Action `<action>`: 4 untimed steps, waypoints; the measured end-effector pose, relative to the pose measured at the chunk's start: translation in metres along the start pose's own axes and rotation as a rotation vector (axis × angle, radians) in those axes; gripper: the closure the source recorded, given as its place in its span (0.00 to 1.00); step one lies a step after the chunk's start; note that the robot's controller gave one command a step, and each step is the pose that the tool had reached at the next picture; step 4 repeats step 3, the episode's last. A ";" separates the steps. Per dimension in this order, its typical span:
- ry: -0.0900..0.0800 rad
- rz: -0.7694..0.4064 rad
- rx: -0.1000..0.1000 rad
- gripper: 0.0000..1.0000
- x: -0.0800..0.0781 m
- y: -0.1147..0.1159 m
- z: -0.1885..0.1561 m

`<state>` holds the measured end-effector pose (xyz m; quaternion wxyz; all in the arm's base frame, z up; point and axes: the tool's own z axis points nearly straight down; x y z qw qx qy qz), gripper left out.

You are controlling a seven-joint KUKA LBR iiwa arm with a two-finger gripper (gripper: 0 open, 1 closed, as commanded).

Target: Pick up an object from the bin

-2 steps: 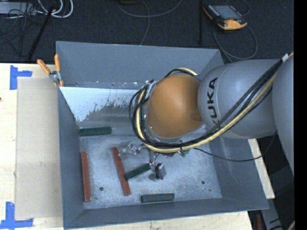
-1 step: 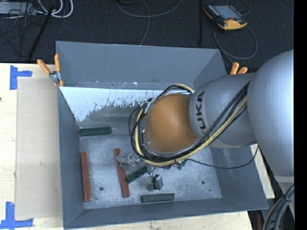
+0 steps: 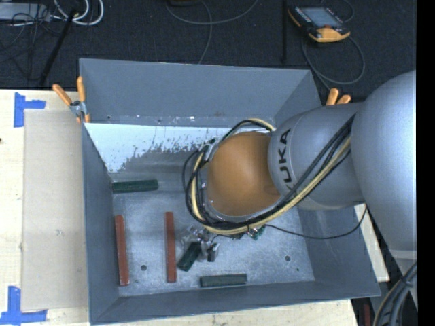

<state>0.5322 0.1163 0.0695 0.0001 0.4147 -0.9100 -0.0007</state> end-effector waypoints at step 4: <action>-0.008 -0.015 0.007 1.00 -0.008 -0.015 -0.154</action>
Offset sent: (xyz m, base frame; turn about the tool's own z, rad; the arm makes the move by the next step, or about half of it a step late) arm 0.0000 0.0000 0.0000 0.0000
